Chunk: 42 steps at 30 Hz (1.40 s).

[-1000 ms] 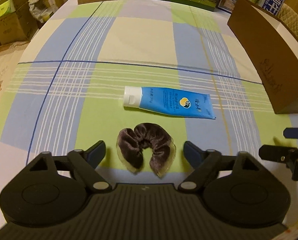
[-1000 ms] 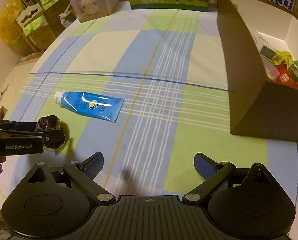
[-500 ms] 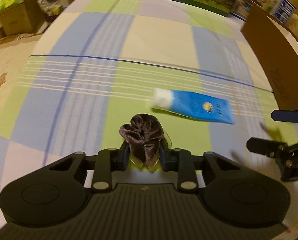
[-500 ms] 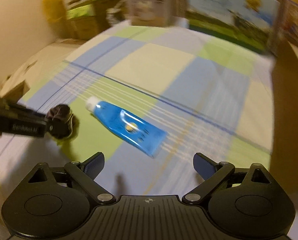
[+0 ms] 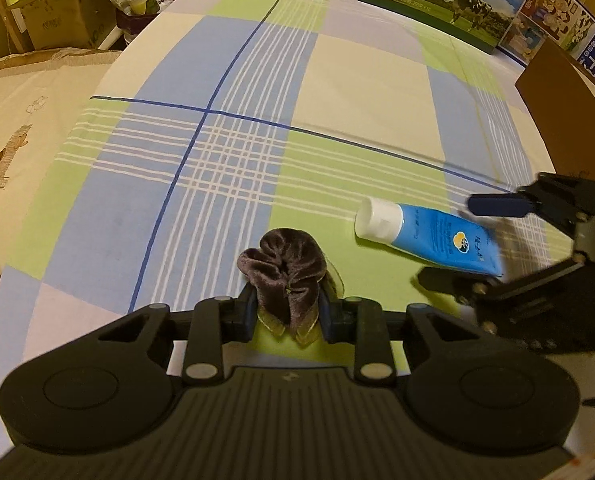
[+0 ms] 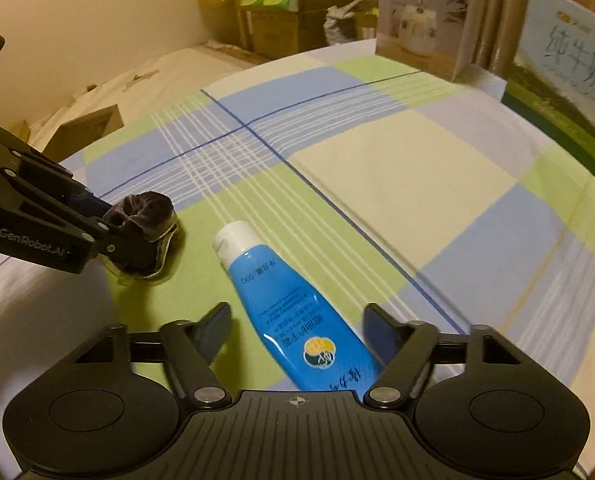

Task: Organize objects
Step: 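Grasp the brown scrunchie with the left tool while the right tool approaches the blue tube, then grasp the blue tube with the right tool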

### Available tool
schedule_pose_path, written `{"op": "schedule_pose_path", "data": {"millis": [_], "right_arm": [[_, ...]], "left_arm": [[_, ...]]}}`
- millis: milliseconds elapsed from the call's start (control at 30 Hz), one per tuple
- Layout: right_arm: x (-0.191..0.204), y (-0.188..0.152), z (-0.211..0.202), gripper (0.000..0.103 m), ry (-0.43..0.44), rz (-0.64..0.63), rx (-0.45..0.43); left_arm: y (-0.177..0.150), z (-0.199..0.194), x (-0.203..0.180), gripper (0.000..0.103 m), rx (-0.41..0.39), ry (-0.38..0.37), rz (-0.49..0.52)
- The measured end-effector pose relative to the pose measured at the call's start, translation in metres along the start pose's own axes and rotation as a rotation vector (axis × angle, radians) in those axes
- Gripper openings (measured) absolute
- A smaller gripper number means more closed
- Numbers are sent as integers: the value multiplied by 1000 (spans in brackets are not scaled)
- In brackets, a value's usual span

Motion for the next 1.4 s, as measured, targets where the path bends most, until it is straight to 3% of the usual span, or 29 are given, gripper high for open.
{"op": "schedule_pose_path", "data": {"millis": [167, 467, 867, 1400], "right_arm": [[-1, 0, 1, 53, 6, -7, -11], [2, -14, -13, 47, -104, 112, -13], [-1, -84, -78, 44, -296, 401, -39], [14, -161, -146, 42, -415, 626, -68]], "left_arm": [[3, 4, -1, 25, 4, -7, 4], [7, 5, -11, 25, 1, -4, 46], [-2, -7, -44, 25, -2, -55, 139], [-32, -29, -121, 25, -13, -175, 321]]}}
Point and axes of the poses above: each gripper's, at about its wrist camera, not at the fingertips, and z roughly the way its jaws point, x to its left, y to its top, the point moved 1 cm from there along z, roughly the way its jaws point, and after that the axes turned 14 degrees about y, right-handed, at the moved point
